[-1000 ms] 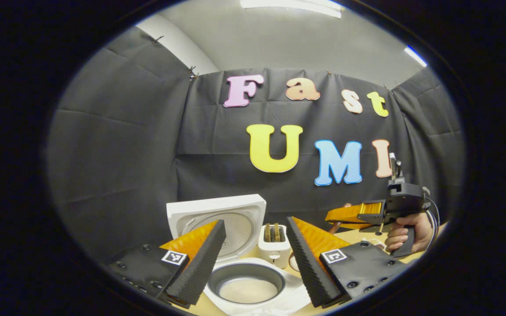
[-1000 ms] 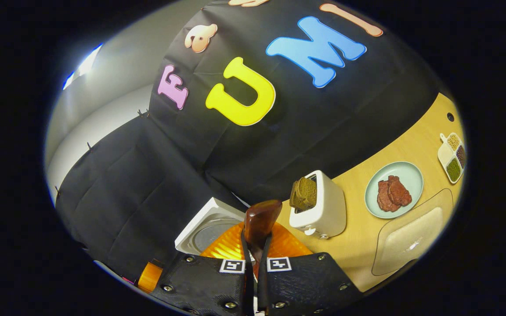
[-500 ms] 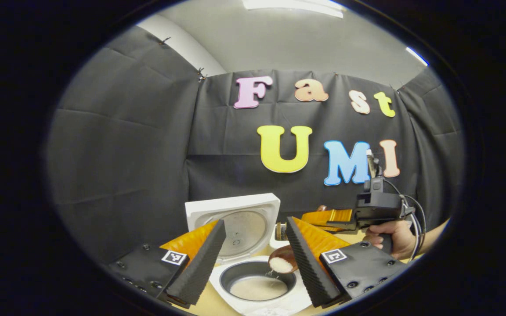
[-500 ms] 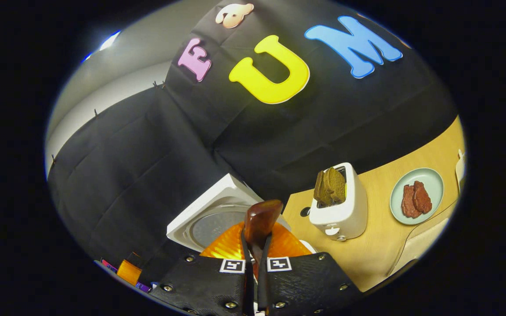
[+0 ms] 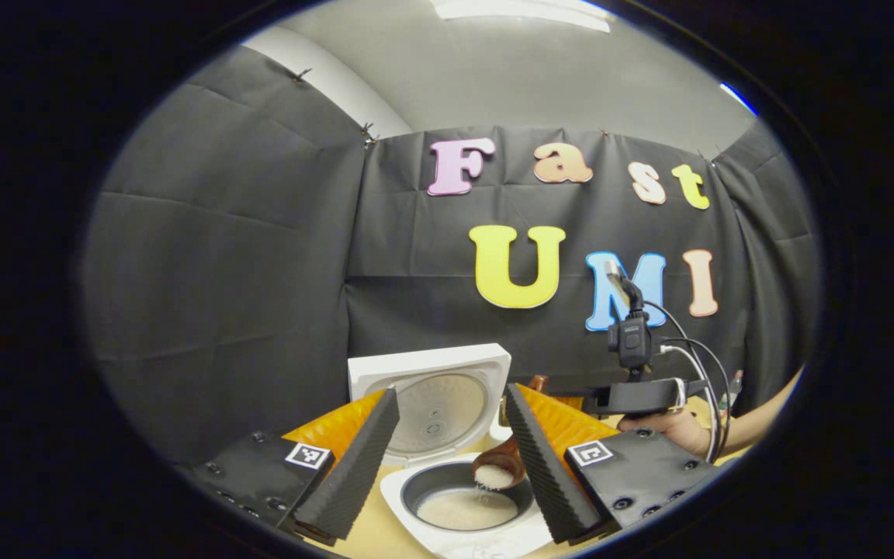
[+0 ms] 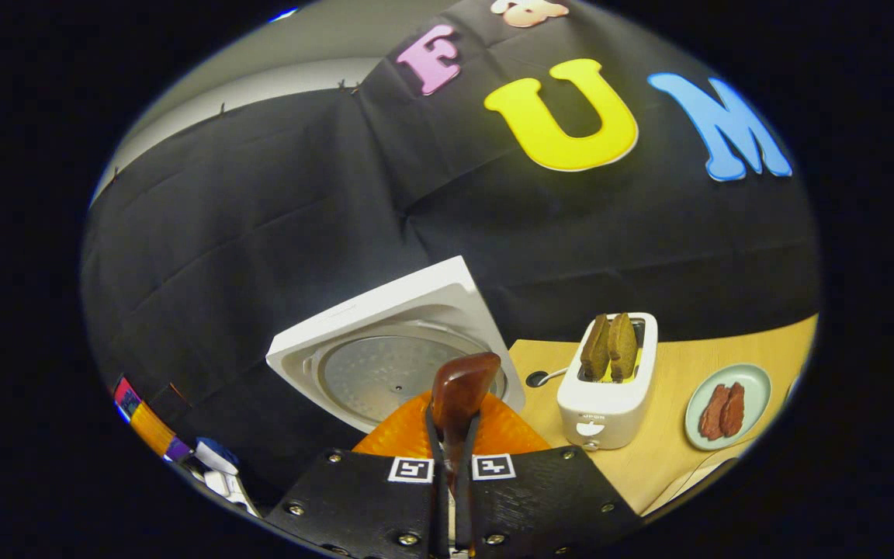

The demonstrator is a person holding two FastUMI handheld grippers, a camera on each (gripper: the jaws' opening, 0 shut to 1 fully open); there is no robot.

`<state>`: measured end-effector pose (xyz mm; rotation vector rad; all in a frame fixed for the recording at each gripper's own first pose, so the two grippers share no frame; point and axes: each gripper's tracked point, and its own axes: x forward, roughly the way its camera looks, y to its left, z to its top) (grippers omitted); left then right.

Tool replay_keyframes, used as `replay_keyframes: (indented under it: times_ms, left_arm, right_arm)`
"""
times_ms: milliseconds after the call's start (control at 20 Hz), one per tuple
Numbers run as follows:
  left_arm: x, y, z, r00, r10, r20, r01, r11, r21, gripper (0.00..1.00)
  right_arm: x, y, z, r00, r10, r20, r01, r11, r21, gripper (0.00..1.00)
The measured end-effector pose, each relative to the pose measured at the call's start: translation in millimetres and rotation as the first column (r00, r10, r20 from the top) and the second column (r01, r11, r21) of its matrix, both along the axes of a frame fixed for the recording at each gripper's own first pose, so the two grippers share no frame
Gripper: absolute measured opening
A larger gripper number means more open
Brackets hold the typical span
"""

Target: Close the left gripper, press the button to open the rice cooker; take a wooden spoon from the chopstick holder with the right hand, scoop a spoonful of rice and pour it into the rice cooker, then put the wooden spoon back into the chopstick holder.

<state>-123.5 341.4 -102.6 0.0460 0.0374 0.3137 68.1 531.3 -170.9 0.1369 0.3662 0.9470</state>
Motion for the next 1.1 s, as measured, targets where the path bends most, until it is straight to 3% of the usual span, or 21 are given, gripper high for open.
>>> replay_keyframes:
  times_ms: [150,400,650,800,950,1100]
  left_arm:
    - [1,-3,1,1.000,0.005,0.008,-0.005,1.000,-0.004,0.97]
    - [-5,1,-7,0.999,0.035,0.008,-0.034,0.999,-0.022,0.97]
    - [-6,3,-8,0.999,0.053,0.012,-0.052,0.998,-0.026,0.97]
    - [-5,7,-13,0.998,0.055,0.008,-0.055,0.998,-0.030,0.97]
    - [-5,7,-16,0.998,0.055,0.010,-0.054,0.998,-0.031,0.97]
    - [-6,6,-19,0.999,0.050,0.009,-0.050,0.998,-0.025,0.96]
  right_arm:
    - [-10,8,5,0.988,0.105,0.113,-0.101,0.994,-0.043,0.04]
    - [-32,10,27,0.927,0.228,0.297,-0.203,0.973,-0.113,0.04]
    - [-53,3,39,0.874,0.305,0.378,-0.276,0.952,-0.129,0.04]
    - [-57,-2,49,0.855,0.310,0.415,-0.284,0.951,-0.125,0.04]
    - [-57,-3,51,0.856,0.306,0.416,-0.284,0.952,-0.115,0.04]
    - [-49,-12,58,0.888,0.268,0.373,-0.267,0.962,-0.055,0.04]
